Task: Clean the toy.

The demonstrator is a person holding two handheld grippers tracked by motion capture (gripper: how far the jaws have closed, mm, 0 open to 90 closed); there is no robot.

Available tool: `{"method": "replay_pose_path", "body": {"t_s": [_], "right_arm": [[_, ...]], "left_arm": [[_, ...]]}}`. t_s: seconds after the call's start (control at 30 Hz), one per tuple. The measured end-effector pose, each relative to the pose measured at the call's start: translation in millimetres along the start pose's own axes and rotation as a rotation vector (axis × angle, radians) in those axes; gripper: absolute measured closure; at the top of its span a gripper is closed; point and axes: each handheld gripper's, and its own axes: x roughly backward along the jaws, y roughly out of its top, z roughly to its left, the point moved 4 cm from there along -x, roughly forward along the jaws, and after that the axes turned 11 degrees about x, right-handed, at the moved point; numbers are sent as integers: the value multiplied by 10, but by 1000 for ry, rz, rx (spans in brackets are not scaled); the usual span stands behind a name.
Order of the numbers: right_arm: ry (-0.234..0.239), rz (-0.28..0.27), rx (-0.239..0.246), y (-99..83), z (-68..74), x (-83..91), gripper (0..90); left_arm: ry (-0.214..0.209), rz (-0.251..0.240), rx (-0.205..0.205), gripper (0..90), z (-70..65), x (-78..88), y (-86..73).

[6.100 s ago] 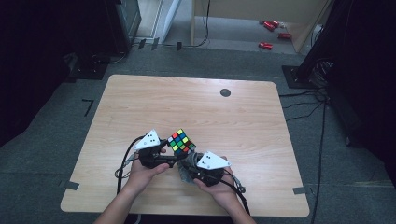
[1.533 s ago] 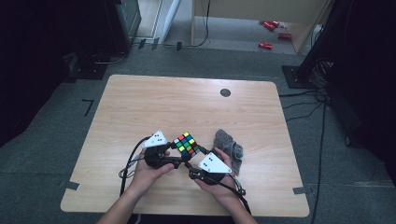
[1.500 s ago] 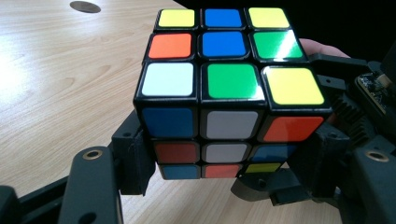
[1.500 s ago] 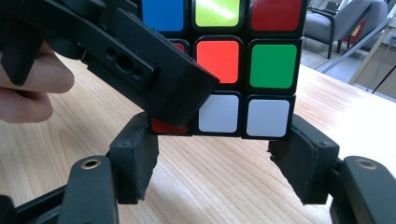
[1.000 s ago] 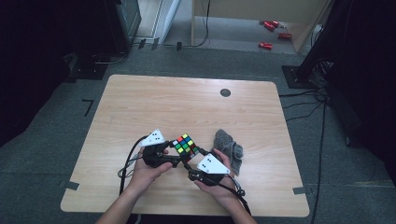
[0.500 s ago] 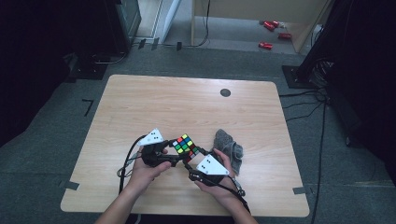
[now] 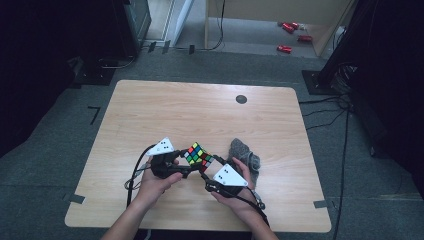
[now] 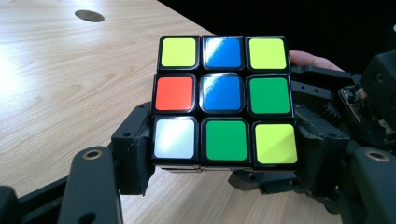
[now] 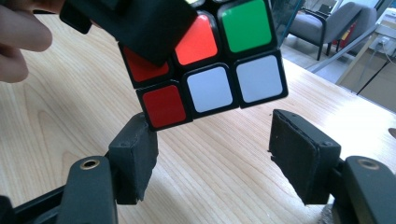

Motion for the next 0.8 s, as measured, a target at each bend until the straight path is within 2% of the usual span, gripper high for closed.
{"method": "replay_pose_path", "body": {"t_s": [0.47,0.8], "right_arm": [[-34,7,-18,-30,-99,29,363],[-57,14,-69,-50,-181,51,367]], "left_arm": [[-4,10,-5,339,9,5,-7],[-1,17,-7,342,2,-22,-27]]}}
